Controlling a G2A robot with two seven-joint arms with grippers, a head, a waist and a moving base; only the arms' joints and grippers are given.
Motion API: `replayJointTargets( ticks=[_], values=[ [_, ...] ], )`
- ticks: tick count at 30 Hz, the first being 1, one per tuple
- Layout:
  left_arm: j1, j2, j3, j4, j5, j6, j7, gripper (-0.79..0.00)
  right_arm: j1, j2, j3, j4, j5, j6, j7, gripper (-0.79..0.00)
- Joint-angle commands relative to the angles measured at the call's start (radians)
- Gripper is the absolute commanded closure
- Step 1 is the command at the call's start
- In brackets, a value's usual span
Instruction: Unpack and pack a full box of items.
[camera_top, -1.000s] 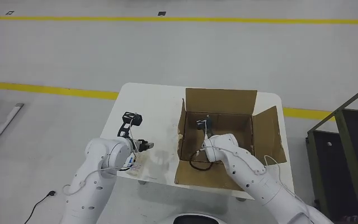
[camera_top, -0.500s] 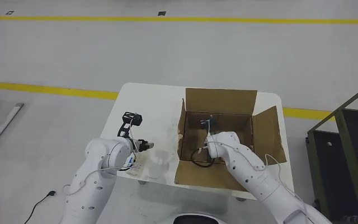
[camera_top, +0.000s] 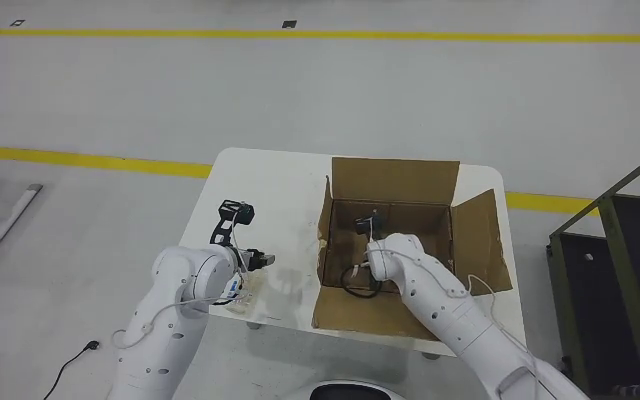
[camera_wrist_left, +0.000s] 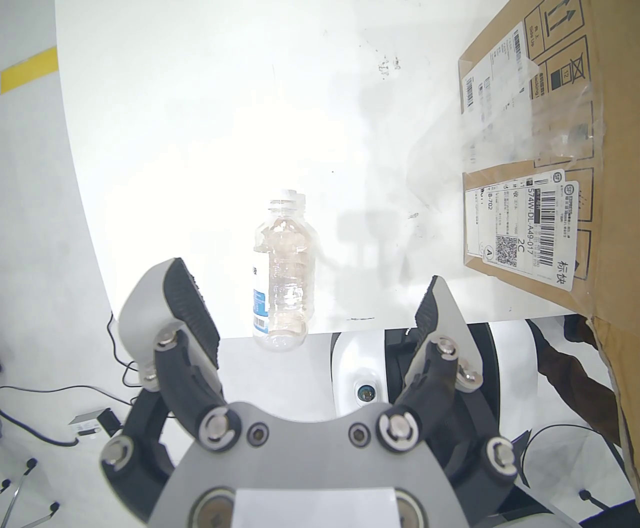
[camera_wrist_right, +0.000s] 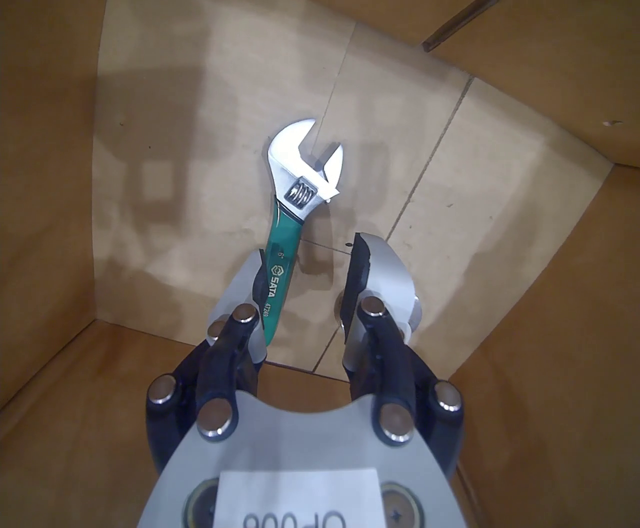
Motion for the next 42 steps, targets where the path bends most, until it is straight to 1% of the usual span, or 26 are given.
replayJointTargets(
  ticks=[1,13,15,17,18,19,21,22,30,42],
  values=[
    [0.000,0.000,0.000,0.000,0.000,0.000,0.000,-0.785,0.006,-0.007,-0.002,0.020,0.009,-0.004,-0.006,-0.372],
    [0.000,0.000,0.000,0.000,0.000,0.000,0.000,-0.785,0.039,-0.043,-0.017,0.113,0.033,-0.019,-0.027,-0.329],
    [0.000,0.000,0.000,0.000,0.000,0.000,0.000,-0.785,0.043,-0.048,-0.018,0.126,0.035,-0.022,-0.030,-0.311],
    [0.000,0.000,0.000,0.000,0.000,0.000,0.000,-0.785,0.046,-0.053,-0.019,0.138,0.037,-0.024,-0.034,-0.256],
    [0.000,0.000,0.000,0.000,0.000,0.000,0.000,-0.785,0.048,-0.055,-0.019,0.143,0.038,-0.026,-0.036,-0.240],
    [0.000,0.000,0.000,0.000,0.000,0.000,0.000,-0.785,0.050,-0.058,-0.019,0.148,0.039,-0.026,-0.037,-0.182],
    [0.000,0.000,0.000,0.000,0.000,0.000,0.000,-0.785,0.054,-0.062,-0.019,0.158,0.040,-0.029,-0.038,-0.089],
    [0.000,0.000,0.000,0.000,0.000,0.000,0.000,-0.785,0.056,-0.064,-0.019,0.162,0.040,-0.030,-0.039,-0.006],
    [0.000,0.000,0.000,0.000,0.000,0.000,0.000,-0.785,0.065,-0.074,-0.012,0.177,0.033,-0.052,-0.042,0.000],
    [0.000,0.000,0.000,0.000,0.000,0.000,0.000,-0.785,0.075,-0.071,-0.033,0.138,-0.098,-0.173,0.017,0.000]
  ],
)
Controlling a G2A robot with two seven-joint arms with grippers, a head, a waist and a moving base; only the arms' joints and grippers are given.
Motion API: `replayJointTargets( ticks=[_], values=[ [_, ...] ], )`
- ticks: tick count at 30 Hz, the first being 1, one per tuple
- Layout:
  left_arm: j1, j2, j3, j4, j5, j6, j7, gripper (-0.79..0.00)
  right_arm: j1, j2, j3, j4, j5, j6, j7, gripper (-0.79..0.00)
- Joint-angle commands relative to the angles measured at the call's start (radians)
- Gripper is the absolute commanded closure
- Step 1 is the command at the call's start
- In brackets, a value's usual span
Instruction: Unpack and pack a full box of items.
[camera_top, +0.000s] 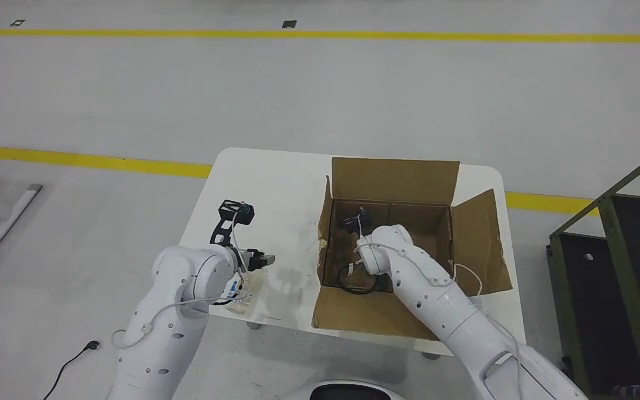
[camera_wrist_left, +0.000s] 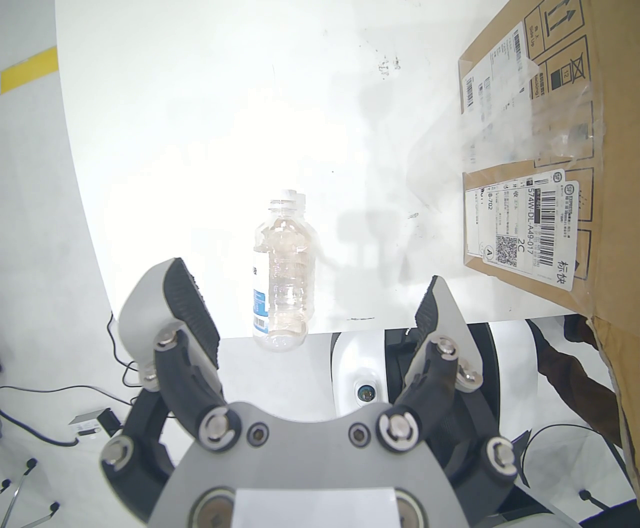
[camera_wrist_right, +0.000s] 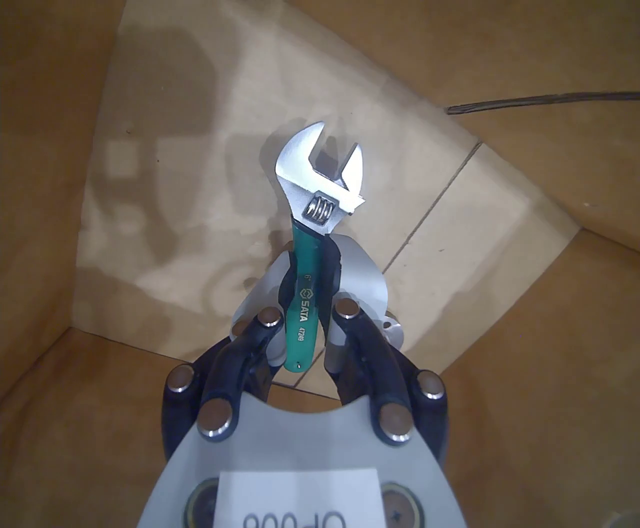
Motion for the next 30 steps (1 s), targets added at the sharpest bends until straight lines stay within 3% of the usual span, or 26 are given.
replayJointTargets(
  ticks=[1,11,16,21,30],
  values=[
    [0.000,0.000,0.000,0.000,0.000,0.000,0.000,-0.785,-0.001,0.000,0.000,-0.001,-0.013,-0.019,0.006,0.000],
    [0.000,0.000,0.000,0.000,0.000,0.000,0.000,-0.785,-0.010,-0.005,0.007,-0.016,-0.049,-0.072,-0.001,0.000],
    [0.000,0.000,0.000,0.000,0.000,0.000,0.000,-0.785,-0.030,0.005,0.046,-0.091,-0.060,-0.086,-0.018,0.000],
    [0.000,0.000,0.000,0.000,0.000,0.000,0.000,-0.785,-0.099,0.040,0.128,-0.285,-0.130,-0.077,0.022,0.000],
    [0.000,0.000,0.000,0.000,0.000,0.000,0.000,-0.785,-0.346,0.111,0.343,-0.754,-0.230,-0.152,0.093,0.000]
  ],
)
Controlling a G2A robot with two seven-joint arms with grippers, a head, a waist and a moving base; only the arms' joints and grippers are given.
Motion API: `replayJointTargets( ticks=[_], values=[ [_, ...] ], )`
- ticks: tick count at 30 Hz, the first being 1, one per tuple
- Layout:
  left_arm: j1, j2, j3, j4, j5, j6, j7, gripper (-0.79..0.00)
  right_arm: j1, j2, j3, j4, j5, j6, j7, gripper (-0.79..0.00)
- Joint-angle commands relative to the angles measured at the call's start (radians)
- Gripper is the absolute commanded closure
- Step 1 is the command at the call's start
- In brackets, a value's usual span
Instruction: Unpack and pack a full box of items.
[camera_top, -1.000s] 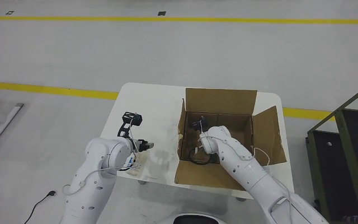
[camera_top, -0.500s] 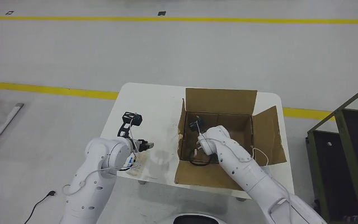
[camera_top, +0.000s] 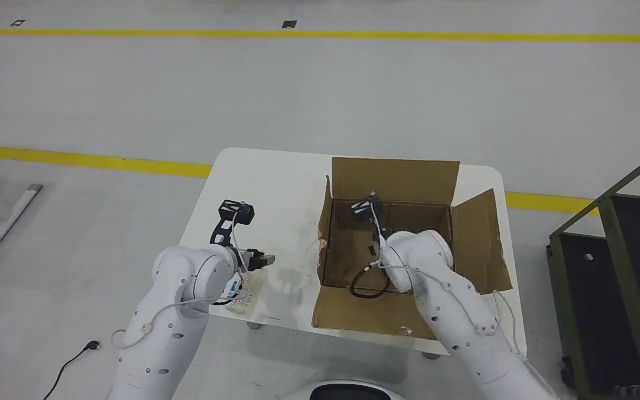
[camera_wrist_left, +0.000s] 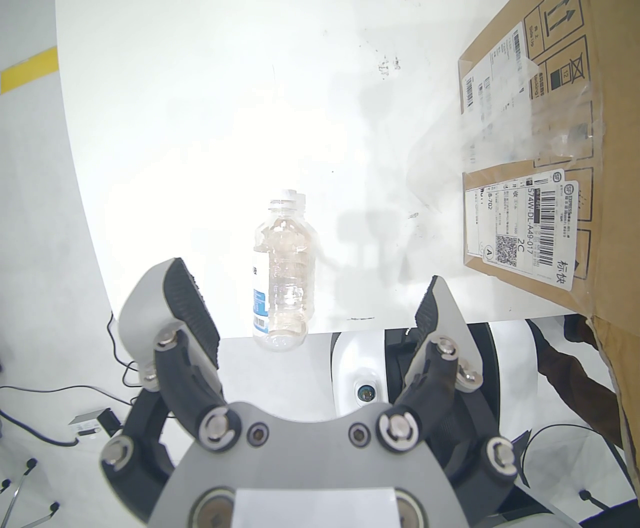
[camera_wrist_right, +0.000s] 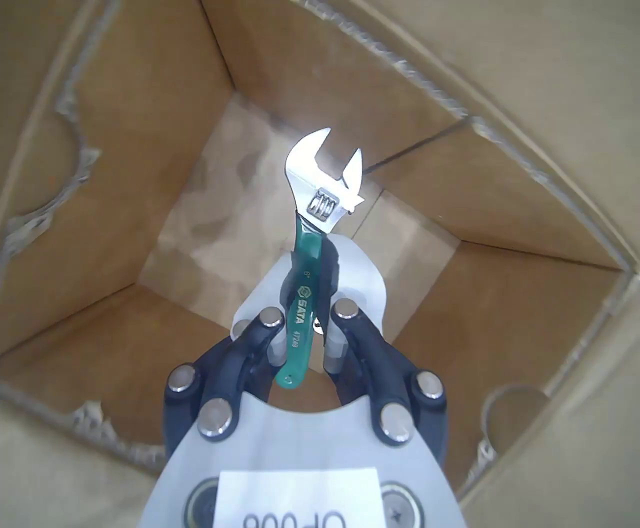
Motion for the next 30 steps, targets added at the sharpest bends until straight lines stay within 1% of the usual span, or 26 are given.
replayJointTargets(
  ticks=[1,3,5,8,13,18,22,26,27,28,29,30],
  values=[
    [0.000,0.000,0.000,0.000,0.000,0.000,0.000,-0.785,-0.060,0.012,0.049,-0.102,-0.011,-0.025,-0.002,0.000],
    [0.000,0.000,0.000,0.000,0.000,0.000,0.000,-0.785,-0.104,0.019,0.079,-0.164,-0.018,-0.048,-0.016,0.000],
    [0.000,0.000,0.000,0.000,0.000,0.000,0.000,-0.785,-0.132,0.024,0.100,-0.181,-0.033,-0.060,-0.025,0.000],
    [0.000,0.000,0.000,0.000,0.000,0.000,0.000,-0.785,-0.133,0.023,0.109,-0.134,-0.020,-0.055,-0.025,0.000],
    [0.000,0.000,0.000,0.000,0.000,0.000,0.000,-0.785,-0.104,0.013,0.086,-0.055,0.016,-0.046,-0.042,0.000],
    [0.000,0.000,0.000,0.000,0.000,0.000,0.000,-0.785,-0.039,-0.011,0.043,0.092,0.143,-0.006,-0.067,0.000],
    [0.000,0.000,0.000,0.000,0.000,0.000,0.000,-0.785,0.032,-0.042,-0.019,0.237,0.256,0.052,-0.086,0.000],
    [0.000,0.000,0.000,0.000,0.000,0.000,0.000,-0.785,0.095,-0.070,-0.072,0.351,0.309,0.123,-0.109,0.000],
    [0.000,0.000,0.000,0.000,0.000,0.000,0.000,-0.785,0.106,-0.075,-0.082,0.377,0.308,0.150,-0.113,-0.065],
    [0.000,0.000,0.000,0.000,0.000,0.000,0.000,-0.785,0.117,-0.081,-0.095,0.396,0.311,0.170,-0.115,-0.095],
    [0.000,0.000,0.000,0.000,0.000,0.000,0.000,-0.785,0.126,-0.087,-0.104,0.416,0.313,0.191,-0.122,-0.102],
    [0.000,0.000,0.000,0.000,0.000,0.000,0.000,-0.785,0.133,-0.092,-0.111,0.436,0.311,0.223,-0.133,-0.129]
  ],
)
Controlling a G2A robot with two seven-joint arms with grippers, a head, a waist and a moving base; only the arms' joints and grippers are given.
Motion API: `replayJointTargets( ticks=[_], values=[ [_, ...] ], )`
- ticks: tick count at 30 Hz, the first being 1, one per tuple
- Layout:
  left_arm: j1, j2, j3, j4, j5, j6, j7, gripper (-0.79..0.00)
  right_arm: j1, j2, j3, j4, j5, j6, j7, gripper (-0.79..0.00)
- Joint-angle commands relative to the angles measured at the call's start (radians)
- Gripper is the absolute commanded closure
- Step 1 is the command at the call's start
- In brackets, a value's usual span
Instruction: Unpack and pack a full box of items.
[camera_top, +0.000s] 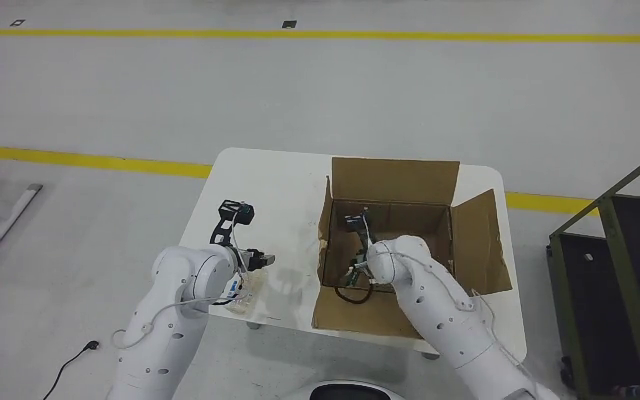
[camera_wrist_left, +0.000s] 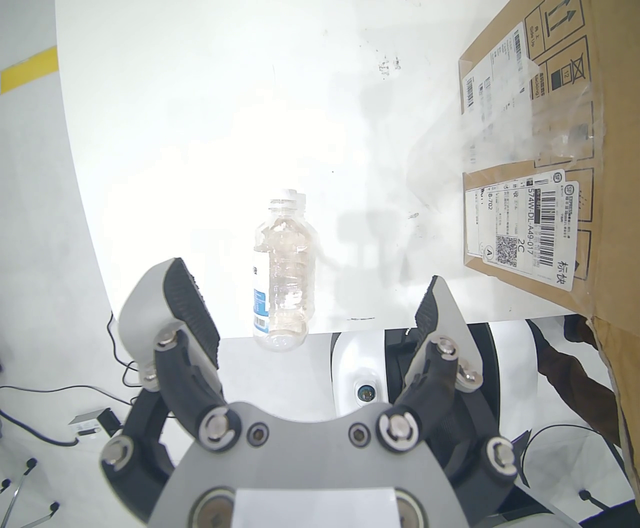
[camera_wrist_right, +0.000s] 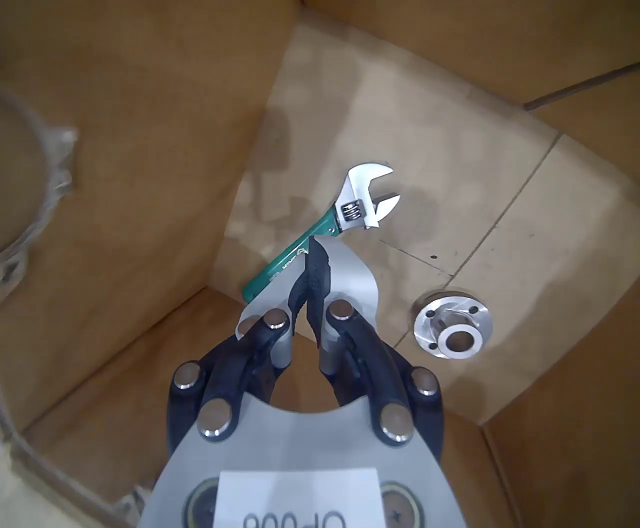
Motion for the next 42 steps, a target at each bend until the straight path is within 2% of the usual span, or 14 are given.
replayJointTargets(
  ticks=[1,3,7,11,12,18,30,33,37,38,42],
  values=[
    [0.000,0.000,0.000,0.000,0.000,0.000,0.000,-0.785,0.017,-0.011,-0.019,0.041,-0.003,0.057,-0.019,-0.148],
    [0.000,0.000,0.000,0.000,0.000,0.000,0.000,-0.785,0.030,-0.021,-0.030,0.074,0.010,0.080,-0.031,-0.142],
    [0.000,0.000,0.000,0.000,0.000,0.000,0.000,-0.785,0.054,-0.039,-0.064,0.123,0.007,0.124,-0.043,-0.305],
    [0.000,0.000,0.000,0.000,0.000,0.000,0.000,-0.785,0.076,-0.057,-0.093,0.162,0.011,0.142,-0.047,-0.388],
    [0.000,0.000,0.000,0.000,0.000,0.000,0.000,-0.785,0.080,-0.060,-0.098,0.171,0.011,0.146,-0.048,-0.437],
    [0.000,0.000,0.000,0.000,0.000,0.000,0.000,-0.785,0.107,-0.083,-0.126,0.237,0.017,0.156,-0.054,-0.416],
    [0.000,0.000,0.000,0.000,0.000,0.000,0.000,-0.785,0.157,-0.125,-0.160,0.359,0.043,0.160,-0.077,-0.462],
    [0.000,0.000,0.000,0.000,0.000,0.000,0.000,-0.785,0.168,-0.133,-0.164,0.383,0.047,0.163,-0.082,-0.449],
    [0.000,0.000,0.000,0.000,0.000,0.000,0.000,-0.785,0.178,-0.144,-0.169,0.412,0.051,0.167,-0.089,-0.391],
    [0.000,0.000,0.000,0.000,0.000,0.000,0.000,-0.785,0.181,-0.147,-0.169,0.418,0.052,0.167,-0.091,-0.363],
    [0.000,0.000,0.000,0.000,0.000,0.000,0.000,-0.785,0.193,-0.154,-0.166,0.434,0.054,0.171,-0.099,-0.151]
  ],
)
